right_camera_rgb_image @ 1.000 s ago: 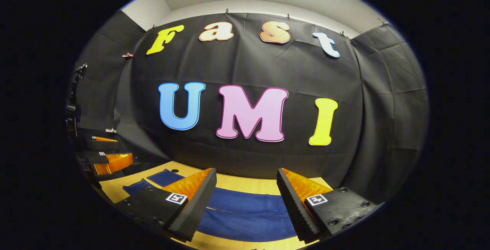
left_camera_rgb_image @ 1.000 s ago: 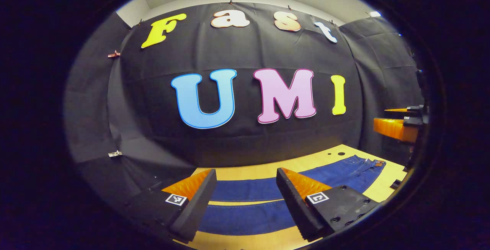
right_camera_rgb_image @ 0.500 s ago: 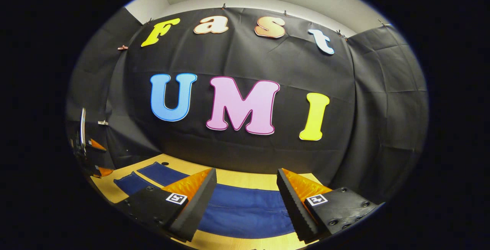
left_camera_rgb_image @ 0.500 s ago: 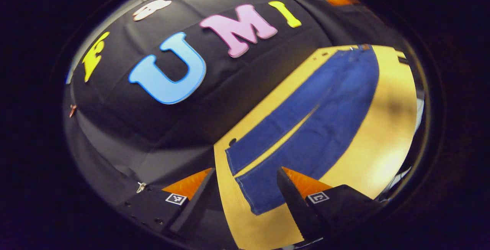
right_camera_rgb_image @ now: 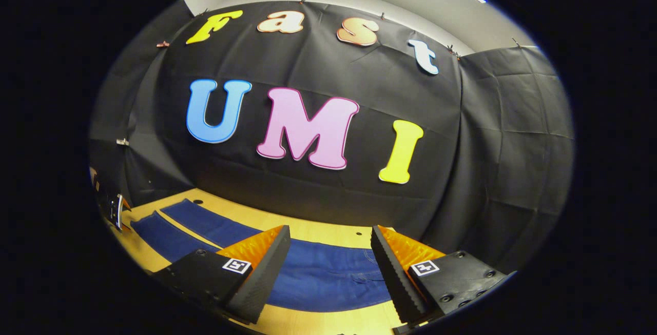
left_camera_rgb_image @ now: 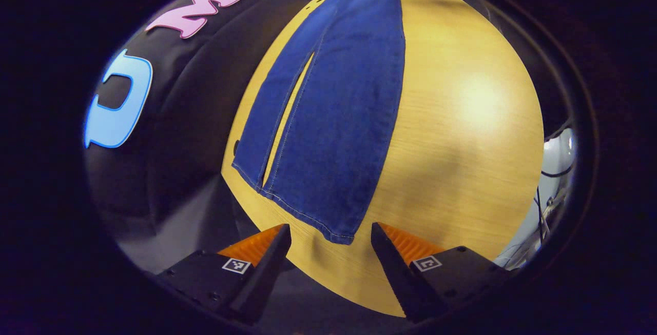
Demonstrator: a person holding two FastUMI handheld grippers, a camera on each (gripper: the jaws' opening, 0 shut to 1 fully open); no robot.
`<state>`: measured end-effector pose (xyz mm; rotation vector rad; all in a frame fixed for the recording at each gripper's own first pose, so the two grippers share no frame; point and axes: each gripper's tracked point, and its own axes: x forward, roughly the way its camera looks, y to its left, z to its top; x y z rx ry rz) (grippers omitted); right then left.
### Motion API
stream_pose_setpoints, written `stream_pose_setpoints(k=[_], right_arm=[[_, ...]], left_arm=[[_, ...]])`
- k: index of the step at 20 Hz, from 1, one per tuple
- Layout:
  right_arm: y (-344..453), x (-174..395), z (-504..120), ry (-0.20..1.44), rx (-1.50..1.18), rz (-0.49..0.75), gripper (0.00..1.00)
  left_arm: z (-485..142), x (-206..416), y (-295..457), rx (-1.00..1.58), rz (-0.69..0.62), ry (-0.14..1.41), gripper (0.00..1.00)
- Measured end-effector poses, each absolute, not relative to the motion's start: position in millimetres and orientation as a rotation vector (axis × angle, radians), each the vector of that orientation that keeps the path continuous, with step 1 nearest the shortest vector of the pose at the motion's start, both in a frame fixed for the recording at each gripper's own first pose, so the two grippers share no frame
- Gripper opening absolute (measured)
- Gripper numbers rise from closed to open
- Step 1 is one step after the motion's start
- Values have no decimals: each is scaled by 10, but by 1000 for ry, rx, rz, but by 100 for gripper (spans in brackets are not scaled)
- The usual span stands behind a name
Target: Grasp the waist and the cuffs of the jeans and fold them to make the two legs overlap; first hold the waist and fold one-third of the jeans toward the cuffs, then hold the cuffs and fold the remaining one-third in the same direction to finish folding.
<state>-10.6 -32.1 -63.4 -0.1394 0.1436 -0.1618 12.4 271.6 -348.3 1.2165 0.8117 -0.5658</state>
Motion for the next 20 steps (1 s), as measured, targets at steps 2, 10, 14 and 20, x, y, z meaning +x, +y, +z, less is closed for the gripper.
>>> stream_pose_setpoints(k=[2,10,14,20], right_arm=[[-400,-151,-672,157,-151,-192,96],[-721,-58,-809,190,-230,-251,96],[-1009,182,-839,193,-346,-220,96],[-1686,508,-1150,258,-582,-119,96]], left_arm=[[-3557,231,2720,1262,-599,801,98],[-3664,724,2592,1248,-677,803,64],[-3736,753,2598,1202,-671,850,22],[-3729,817,2562,1164,-621,853,6]])
